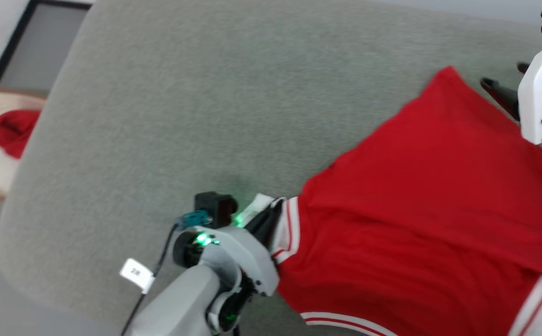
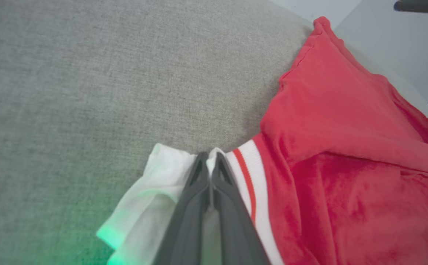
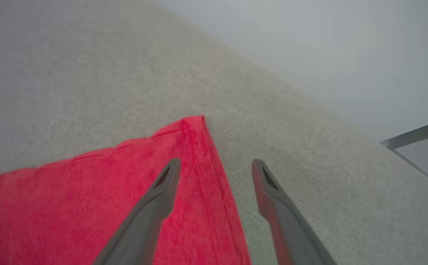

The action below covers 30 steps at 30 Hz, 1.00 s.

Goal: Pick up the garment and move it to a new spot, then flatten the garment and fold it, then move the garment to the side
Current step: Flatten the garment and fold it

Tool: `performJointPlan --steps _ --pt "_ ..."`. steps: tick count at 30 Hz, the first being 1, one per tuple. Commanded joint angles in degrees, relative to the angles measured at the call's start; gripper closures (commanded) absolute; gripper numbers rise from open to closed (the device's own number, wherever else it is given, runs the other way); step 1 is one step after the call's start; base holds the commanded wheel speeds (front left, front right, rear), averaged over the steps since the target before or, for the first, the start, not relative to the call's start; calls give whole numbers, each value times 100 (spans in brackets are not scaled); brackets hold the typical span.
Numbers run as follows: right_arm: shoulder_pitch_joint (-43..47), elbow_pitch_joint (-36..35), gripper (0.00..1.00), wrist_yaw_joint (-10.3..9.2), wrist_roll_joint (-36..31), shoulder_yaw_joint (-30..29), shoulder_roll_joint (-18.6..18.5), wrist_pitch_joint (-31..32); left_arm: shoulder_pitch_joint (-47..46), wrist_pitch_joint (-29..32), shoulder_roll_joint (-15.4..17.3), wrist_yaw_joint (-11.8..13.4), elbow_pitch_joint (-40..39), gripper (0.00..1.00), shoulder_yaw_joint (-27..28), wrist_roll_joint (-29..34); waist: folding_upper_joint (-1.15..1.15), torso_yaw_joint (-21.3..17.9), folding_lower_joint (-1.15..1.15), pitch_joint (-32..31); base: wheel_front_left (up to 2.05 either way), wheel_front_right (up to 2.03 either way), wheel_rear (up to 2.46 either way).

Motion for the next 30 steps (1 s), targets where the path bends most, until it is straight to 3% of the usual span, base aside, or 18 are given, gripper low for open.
performJointPlan --steps 1,9,19,20,21,30 --pt "-149 201 0 -7 72 102 -15 170 -64 -27 -88 -68 75 100 -48 31 0 402 0 242 0 0 0" --pt "-781 1493 0 -7 363 652 88 1366 -238 -171 -455 -315 602 100 -231 64 0 768 0 395 0 0 0" --pt "-961 2623 1 -7 259 1100 367 2384 -393 -308 -636 -476 1060 100 -329 4 0 917 0 445 0 0 0" --pt "-980 2709 71 -6 259 1117 401 2502 -406 -317 -642 -477 1096 100 -328 -6 0 913 0 450 0 0 0" --pt "-990 2780 100 -5 302 1117 448 2631 -419 -326 -647 -481 1131 100 -327 -15 0 908 0 452 0 0 0" --pt "-1414 2966 100 -8 258 932 514 2448 -510 -373 -577 -488 1390 100 -244 -85 0 697 0 395 0 0 0"
